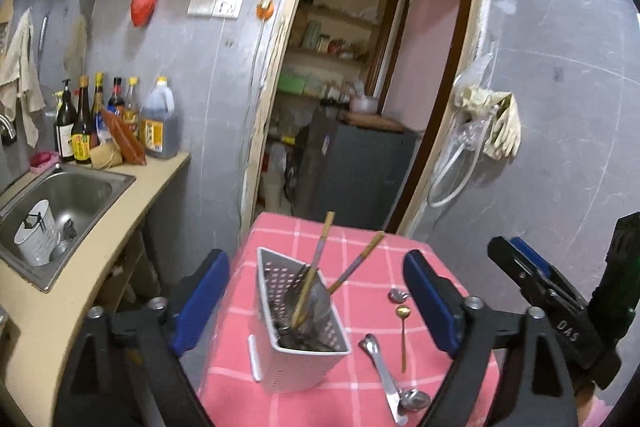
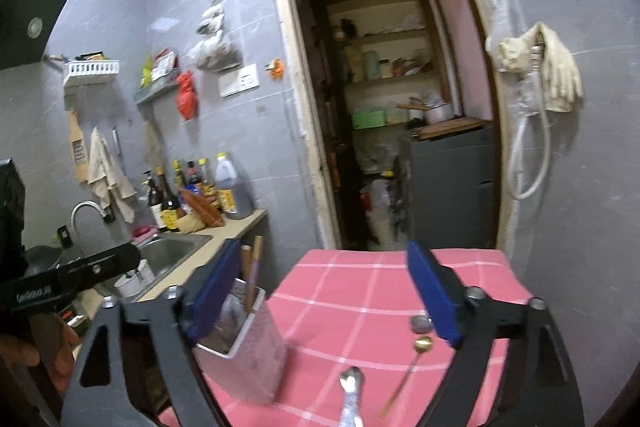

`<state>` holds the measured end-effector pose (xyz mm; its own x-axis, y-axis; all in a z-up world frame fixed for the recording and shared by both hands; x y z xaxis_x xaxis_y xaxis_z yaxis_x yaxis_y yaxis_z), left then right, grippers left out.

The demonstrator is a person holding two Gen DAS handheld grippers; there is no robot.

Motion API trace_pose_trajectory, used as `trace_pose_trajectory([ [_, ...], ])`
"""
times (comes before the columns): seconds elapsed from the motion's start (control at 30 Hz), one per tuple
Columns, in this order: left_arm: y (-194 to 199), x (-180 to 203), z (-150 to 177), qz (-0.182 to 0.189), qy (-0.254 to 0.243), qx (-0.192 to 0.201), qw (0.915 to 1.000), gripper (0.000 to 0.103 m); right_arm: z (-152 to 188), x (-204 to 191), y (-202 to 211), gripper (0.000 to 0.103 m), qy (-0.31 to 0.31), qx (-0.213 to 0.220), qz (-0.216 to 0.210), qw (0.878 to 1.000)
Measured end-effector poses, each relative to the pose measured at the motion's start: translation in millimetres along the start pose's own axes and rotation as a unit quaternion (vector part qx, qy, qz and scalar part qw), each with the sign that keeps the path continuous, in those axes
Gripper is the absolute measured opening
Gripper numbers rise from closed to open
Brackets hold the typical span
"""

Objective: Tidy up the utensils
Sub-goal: 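Bring both tools back over the remaining spoons on the cloth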

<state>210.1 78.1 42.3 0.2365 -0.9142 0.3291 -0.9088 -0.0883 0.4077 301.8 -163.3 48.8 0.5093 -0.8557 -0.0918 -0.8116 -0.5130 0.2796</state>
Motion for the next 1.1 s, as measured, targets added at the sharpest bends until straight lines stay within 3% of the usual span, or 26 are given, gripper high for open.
trace_pose_trajectory([
  [0.1,4.1,11.9,16.7,0.004,-0.007,0.018,0.9998,0.099,5.3,14.2,15.4,0.096,0.001,0.002,0.009,1.0],
  [0.23,4.0,27.6,41.5,0.023,-0.009,0.008,0.9997,0.099,16.9,30.5,34.6,0.1,0.007,-0.005,0.009,1.0],
  [0.43,3.6,51.1,75.2,0.04,-0.023,0.007,0.9989,0.099,36.1,56.5,50.0,0.101,0.012,-0.024,0.018,0.999],
  [0.73,-12.1,70.9,117.3,0.026,-0.017,0.007,0.9995,0.1,66.7,92.7,50.2,0.102,0.016,-0.045,0.029,0.998],
  [1.1,-57.3,76.6,155.3,0.009,-0.014,-0.056,0.9983,0.1,118.2,127.4,13.4,0.101,0.0,-0.103,0.028,0.994],
])
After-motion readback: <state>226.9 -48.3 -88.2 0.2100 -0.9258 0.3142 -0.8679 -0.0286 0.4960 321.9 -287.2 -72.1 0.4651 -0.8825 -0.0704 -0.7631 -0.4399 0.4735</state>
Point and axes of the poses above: each gripper's, at about its wrist camera, not at the fingertips, and y roughly against the way its jaws point, x to its right, z to its underside, the point moved 4 cm from there along -y, roughly the way its jaws point, and after that the axes turned 6 degrees about y, right-handed, at the moved point
